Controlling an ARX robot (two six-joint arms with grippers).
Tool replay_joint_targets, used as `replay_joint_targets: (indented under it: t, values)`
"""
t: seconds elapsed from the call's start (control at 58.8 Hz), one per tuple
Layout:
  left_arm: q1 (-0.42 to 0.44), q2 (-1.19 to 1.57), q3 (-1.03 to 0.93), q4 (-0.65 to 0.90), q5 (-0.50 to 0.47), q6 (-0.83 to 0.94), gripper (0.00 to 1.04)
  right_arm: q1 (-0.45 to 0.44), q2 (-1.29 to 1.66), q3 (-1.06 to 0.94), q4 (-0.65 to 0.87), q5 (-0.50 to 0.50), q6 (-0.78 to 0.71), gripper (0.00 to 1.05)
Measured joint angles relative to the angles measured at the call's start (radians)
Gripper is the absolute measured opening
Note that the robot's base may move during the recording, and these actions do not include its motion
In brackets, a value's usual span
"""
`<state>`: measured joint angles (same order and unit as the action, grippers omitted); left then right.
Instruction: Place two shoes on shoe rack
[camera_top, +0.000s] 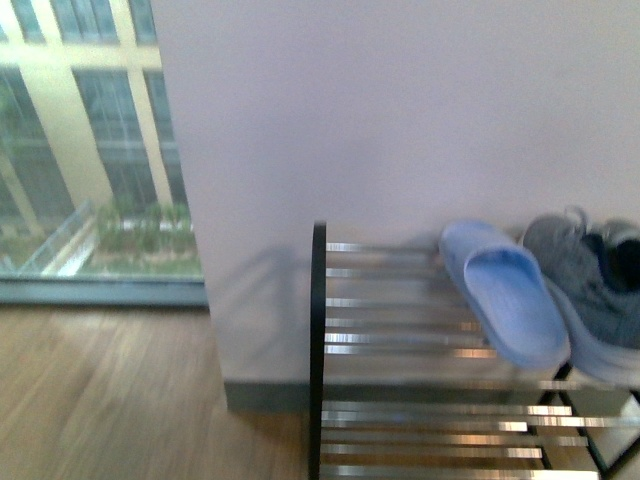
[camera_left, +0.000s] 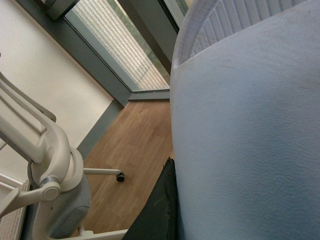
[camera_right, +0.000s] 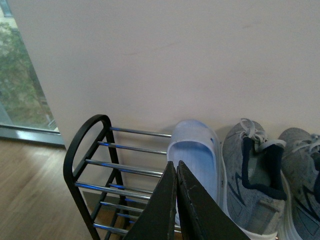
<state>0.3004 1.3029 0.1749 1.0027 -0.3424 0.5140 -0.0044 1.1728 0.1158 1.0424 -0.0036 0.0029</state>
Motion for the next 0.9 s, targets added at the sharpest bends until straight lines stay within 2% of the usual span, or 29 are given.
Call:
replay_joint_targets:
  t: [0.493, 0.901]
  values:
    - [0.000, 0.000, 0.000, 0.000, -0.001, 0.000, 0.02, 0.001, -0.366, -0.093, -0.274, 0.003, 0.000, 0.02]
    - [0.000, 0.000, 0.000, 0.000, -0.001, 0.000, 0.02, 0.001, -0.637, -0.097, -0.515, 0.003, 0.000, 0.02]
